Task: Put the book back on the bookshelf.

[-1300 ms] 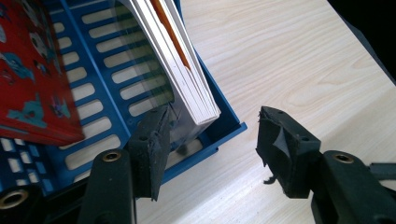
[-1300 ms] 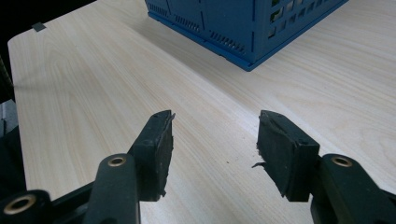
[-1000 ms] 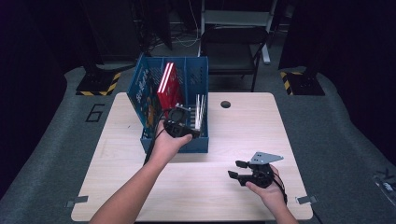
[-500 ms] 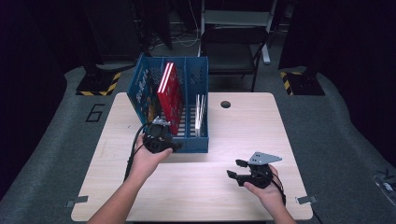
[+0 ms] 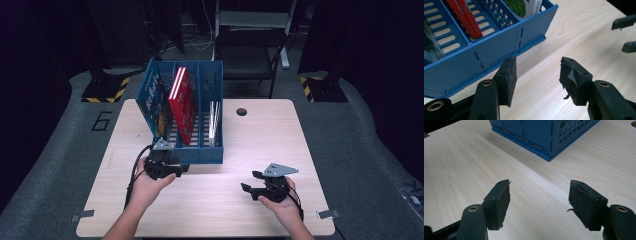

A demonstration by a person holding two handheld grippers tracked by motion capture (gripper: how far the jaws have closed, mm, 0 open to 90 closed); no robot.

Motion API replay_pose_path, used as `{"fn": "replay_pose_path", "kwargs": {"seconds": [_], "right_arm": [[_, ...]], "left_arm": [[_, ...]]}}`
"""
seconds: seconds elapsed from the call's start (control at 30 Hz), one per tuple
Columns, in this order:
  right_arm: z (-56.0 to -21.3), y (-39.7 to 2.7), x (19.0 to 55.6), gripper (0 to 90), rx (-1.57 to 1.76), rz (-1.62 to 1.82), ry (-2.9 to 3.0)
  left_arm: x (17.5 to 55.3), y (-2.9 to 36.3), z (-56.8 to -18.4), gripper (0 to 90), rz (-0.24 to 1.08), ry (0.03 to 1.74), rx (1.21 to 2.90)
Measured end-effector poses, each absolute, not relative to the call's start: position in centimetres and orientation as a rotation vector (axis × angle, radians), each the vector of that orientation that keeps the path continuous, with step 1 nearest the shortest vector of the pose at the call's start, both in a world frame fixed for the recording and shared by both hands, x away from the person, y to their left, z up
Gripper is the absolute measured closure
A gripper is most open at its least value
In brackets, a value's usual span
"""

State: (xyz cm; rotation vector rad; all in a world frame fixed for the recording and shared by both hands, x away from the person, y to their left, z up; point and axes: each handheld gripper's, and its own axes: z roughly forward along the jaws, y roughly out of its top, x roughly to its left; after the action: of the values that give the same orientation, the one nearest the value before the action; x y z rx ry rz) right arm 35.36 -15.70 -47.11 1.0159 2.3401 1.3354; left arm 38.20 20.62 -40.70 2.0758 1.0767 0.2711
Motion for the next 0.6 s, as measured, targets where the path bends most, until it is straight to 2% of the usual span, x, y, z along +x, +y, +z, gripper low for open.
{"fn": "replay_pose_path", "kwargs": {"seconds": [0.33,0.6], "right_arm": [[-46.7,-15.0,35.8,31.5,1.070,1.292,2.304],[-46.2,-14.3,36.0,28.4,1.087,1.275,2.283]], "left_arm": [[37.6,21.1,-40.8,48.8,0.293,1.049,2.073],[37.6,22.0,-41.6,48.0,0.259,1.058,2.092]]}}
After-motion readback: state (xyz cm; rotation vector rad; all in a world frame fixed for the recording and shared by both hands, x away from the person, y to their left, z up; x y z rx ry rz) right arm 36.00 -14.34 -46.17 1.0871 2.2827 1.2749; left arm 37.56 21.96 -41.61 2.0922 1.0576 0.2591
